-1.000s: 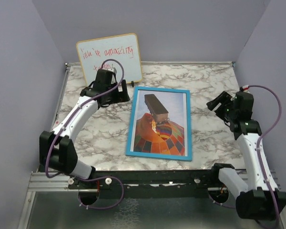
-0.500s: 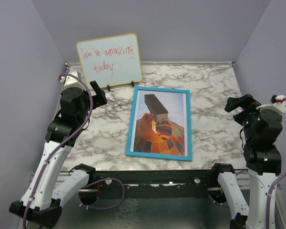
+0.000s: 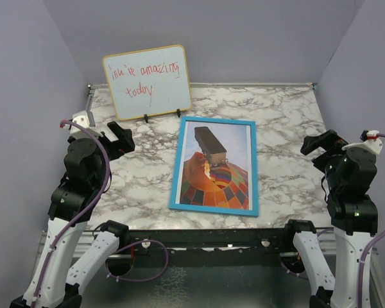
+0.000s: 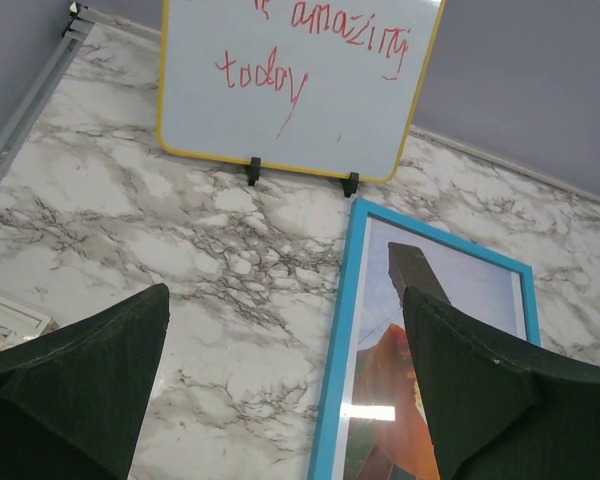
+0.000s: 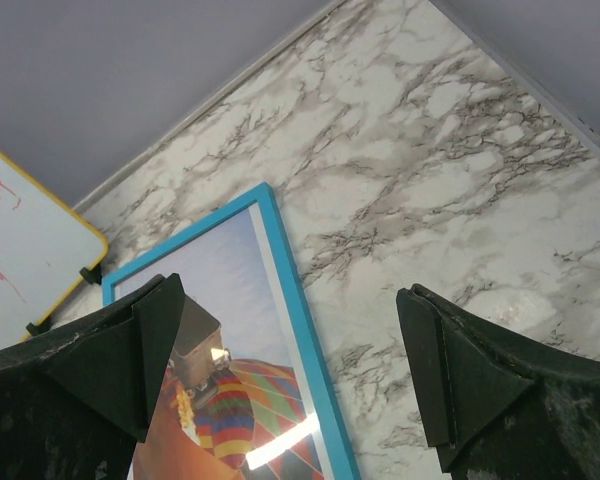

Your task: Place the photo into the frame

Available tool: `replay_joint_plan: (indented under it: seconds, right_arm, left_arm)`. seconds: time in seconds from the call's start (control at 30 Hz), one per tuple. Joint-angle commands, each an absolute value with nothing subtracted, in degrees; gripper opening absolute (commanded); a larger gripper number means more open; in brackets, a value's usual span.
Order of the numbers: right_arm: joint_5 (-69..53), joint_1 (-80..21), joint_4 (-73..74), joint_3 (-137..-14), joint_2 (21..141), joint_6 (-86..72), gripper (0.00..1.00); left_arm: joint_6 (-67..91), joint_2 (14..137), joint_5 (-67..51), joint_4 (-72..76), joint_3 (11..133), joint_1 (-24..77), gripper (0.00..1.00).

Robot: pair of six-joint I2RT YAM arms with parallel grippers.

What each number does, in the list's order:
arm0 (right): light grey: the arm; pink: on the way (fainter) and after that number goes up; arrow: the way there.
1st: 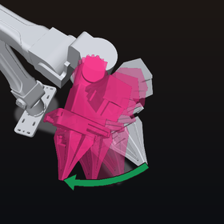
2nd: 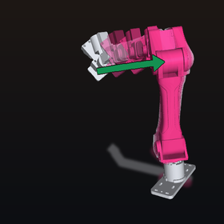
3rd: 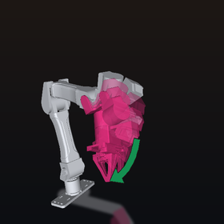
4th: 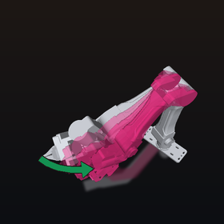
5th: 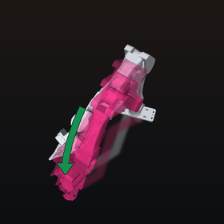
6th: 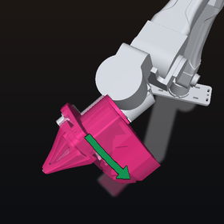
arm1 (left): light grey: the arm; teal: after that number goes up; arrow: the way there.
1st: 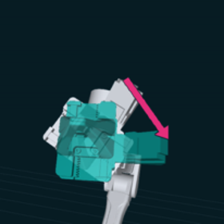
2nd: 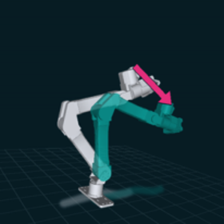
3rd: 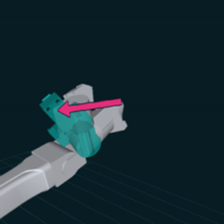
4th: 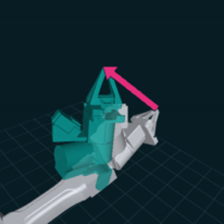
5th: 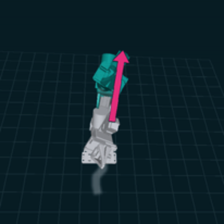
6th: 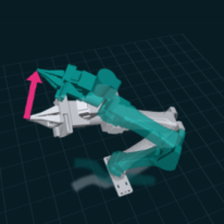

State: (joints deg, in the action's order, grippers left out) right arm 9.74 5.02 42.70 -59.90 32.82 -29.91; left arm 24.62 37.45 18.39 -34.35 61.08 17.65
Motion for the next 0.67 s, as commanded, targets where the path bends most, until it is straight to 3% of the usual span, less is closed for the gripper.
replay_joint_plan:
  seconds: [0.0, 0.63]
  right_arm:
    - [9.89, 5.37, 44.26, -60.07, 31.19, -30.40, 1.00]
    - [10.43, 5.43, 44.84, -61.00, 31.67, -30.67, 0.99]
  left_arm:
    - [24.46, 37.20, 17.66, -35.95, 60.84, 17.49, 0.99]
    - [23.67, 37.35, 17.93, -36.63, 61.13, 17.49, 0.99]
